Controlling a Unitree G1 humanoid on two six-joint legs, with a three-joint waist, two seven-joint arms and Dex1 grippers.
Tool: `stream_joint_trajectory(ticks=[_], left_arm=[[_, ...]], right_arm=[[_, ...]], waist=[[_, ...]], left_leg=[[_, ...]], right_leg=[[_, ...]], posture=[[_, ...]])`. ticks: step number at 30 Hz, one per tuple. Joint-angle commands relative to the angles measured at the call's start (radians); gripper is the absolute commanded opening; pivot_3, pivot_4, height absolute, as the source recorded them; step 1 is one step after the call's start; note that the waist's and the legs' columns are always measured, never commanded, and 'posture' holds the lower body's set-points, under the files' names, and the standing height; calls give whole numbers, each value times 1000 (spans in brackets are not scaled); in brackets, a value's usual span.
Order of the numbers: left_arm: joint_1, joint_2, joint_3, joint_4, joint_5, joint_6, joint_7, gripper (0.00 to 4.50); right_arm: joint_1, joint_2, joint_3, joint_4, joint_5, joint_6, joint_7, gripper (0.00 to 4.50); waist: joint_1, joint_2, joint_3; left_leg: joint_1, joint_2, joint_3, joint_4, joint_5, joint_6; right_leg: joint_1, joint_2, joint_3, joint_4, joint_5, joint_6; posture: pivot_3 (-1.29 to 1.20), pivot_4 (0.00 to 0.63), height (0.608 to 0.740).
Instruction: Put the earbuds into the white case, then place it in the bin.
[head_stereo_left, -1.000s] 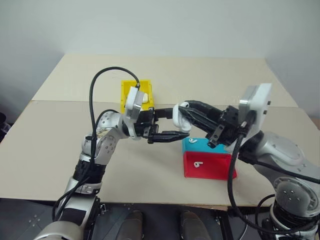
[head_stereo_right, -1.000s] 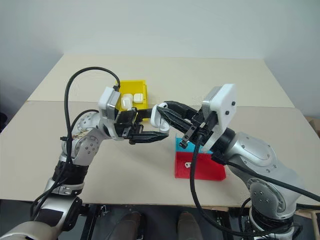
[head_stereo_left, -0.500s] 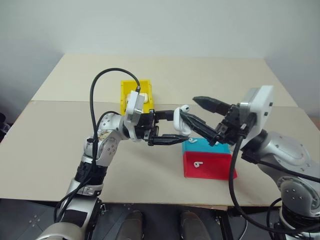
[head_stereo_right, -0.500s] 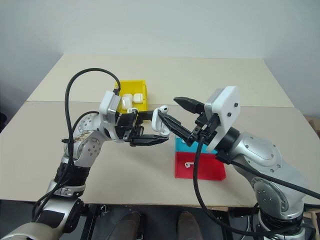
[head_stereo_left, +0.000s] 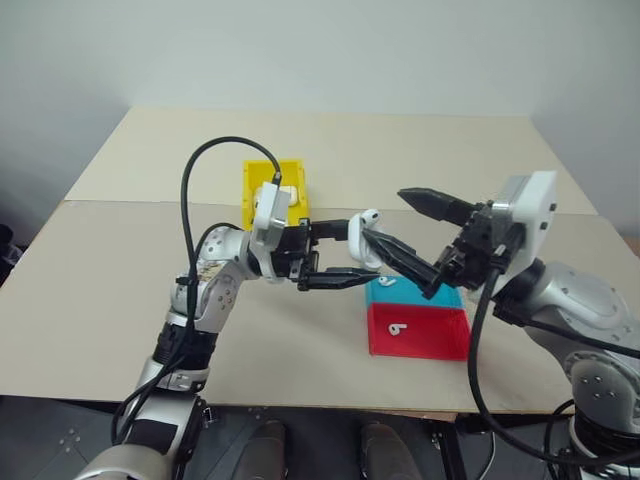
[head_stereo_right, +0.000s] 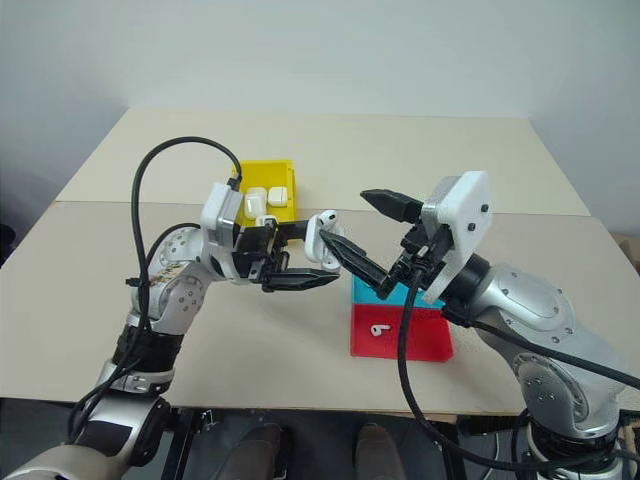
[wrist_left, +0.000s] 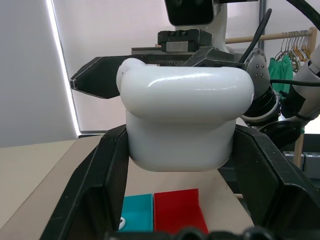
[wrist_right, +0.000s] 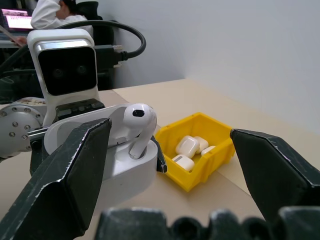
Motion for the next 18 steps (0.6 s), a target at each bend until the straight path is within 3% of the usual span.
stream_joint_trajectory(ticks=[1, 12, 15, 18], left_arm=[[-15, -1, 28, -10, -13, -30, -3, 2768], [-34, 8, 12, 23, 1, -37, -46, 2768], [-35, 30, 11, 26, -5, -25, -91, 2768], [-33, 46, 8, 28, -8, -18, -122, 2768]], right_arm=[[4, -21, -62, -5, 90, -8, 16, 4474], [14, -66, -117, 34, 197, -44, 47, 4474], [-18, -84, -115, 94, 179, -54, 77, 3803], [-49, -110, -98, 145, 153, -62, 126, 2785]], waist=[[0, 0, 0], [0, 0, 0], [-2, 0, 0], [-1, 0, 0]], left_leg=[[0, 0, 0, 0, 0, 0], [0, 0, 0, 0, 0, 0], [0, 0, 0, 0, 0, 0], [1, 1, 0, 0, 0, 0]], right_leg=[[0, 0, 0, 0, 0, 0], [0, 0, 0, 0, 0, 0], [0, 0, 0, 0, 0, 0], [0, 1, 0, 0, 0, 0]], posture=[[0, 150, 740], [0, 150, 740], [0, 150, 740], [0, 150, 740]])
